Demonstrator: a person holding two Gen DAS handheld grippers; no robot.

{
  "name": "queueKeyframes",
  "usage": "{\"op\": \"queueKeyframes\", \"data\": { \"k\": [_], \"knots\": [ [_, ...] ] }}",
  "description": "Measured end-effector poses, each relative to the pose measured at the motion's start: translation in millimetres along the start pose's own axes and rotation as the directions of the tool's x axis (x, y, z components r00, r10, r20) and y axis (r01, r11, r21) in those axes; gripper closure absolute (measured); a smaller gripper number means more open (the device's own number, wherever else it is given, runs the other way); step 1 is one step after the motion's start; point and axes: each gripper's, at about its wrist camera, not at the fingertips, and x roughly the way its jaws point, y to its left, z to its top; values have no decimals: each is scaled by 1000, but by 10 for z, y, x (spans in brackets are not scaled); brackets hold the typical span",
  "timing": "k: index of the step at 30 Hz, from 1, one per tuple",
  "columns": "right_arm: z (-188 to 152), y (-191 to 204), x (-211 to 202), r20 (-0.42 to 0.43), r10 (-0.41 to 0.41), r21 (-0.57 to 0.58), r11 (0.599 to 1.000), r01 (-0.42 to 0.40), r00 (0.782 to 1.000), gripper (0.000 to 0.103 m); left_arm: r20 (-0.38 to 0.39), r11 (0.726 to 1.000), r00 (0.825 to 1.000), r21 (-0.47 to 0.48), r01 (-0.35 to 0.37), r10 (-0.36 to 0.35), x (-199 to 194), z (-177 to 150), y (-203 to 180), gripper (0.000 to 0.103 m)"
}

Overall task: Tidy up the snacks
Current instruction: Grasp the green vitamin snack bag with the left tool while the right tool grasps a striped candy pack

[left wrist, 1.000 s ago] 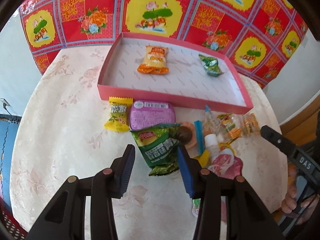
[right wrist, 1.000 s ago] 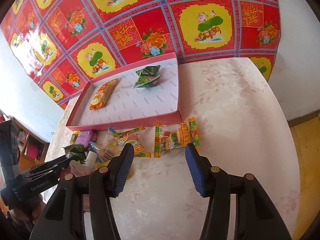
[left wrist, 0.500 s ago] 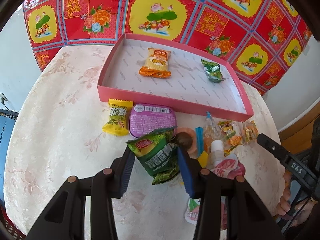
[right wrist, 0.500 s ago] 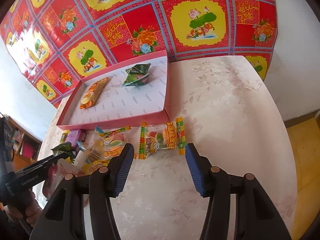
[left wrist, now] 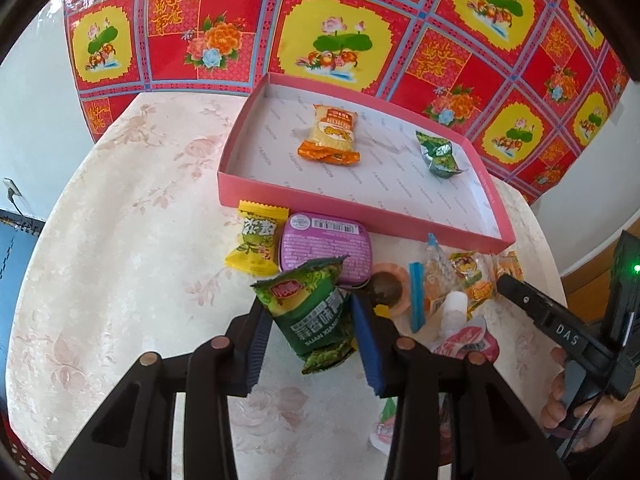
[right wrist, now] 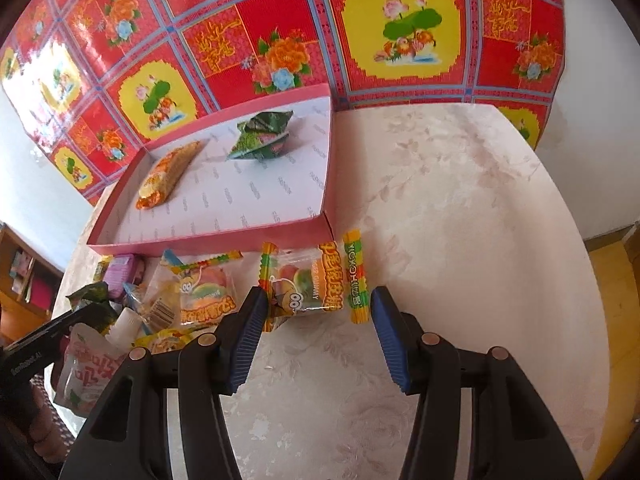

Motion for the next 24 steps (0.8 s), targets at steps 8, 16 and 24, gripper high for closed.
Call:
{"op": "queueKeyframes", "data": {
  "k": [8, 16, 24],
  "knots": [
    [-12, 58, 20, 17, -33, -46, 998, 34, 999, 48, 40, 999, 999, 50, 3, -5, -104, -30, -43, 73],
    [-2, 113, 39, 24, -67, -66, 995, 68, 997, 48, 22, 999, 1000, 26, -23, 22, -57, -12, -33, 67],
    [-5, 172, 63, 38, -97, -86, 991, 100, 995, 46, -6, 999, 999, 42, -31, 31, 38, -38, -43, 61]
  ]
}}
